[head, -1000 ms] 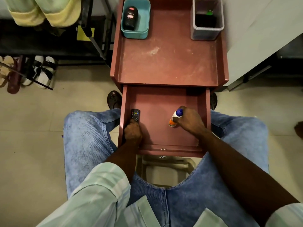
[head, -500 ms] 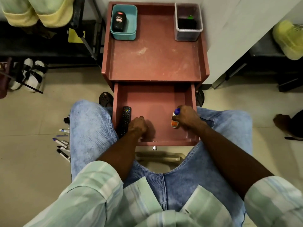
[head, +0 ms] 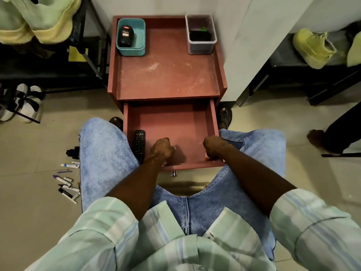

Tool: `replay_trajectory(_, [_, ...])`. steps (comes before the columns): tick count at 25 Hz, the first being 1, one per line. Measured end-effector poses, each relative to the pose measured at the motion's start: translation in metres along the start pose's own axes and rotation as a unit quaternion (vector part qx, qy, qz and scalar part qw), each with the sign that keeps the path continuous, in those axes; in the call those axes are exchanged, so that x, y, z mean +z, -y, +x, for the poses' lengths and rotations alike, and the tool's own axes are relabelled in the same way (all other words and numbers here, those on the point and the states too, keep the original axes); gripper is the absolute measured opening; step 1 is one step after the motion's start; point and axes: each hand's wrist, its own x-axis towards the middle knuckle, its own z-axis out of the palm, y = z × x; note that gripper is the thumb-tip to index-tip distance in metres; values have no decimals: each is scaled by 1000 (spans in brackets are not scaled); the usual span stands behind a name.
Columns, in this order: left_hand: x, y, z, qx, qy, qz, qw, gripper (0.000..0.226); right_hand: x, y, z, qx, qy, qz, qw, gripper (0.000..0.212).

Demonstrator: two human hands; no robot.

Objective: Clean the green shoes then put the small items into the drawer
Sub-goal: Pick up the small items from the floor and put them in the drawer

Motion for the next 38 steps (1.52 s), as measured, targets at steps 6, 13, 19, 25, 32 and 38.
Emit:
replay_trajectory(6, [-2,0,-2,3,-32,-9,999,28,5,-1,7,4,22,-9,1000,42])
replay_trajectory(13, [-3,3,-2,18,-86,-30,996,30,0,12,6,3,-117,25,993,50])
replay_trajectory(19, [-37,13,1,-9,-160,-152,975,35,-39,51,21,-70,-222,110,966,47])
replay_trajectory(25, [-156,52,5,-87,-318,-396,857,11,-127,147,46,-123,-301,276,904,46])
replay_trajectory(32, [-208,197,-8,-145,-456,-572,666,6,-205,310,80,-279,-299,288,866,27])
replay_trajectory(38, [-97,383,4,-406,-405,-549,608,19,-194,406,167,-282,-186,256,906,34])
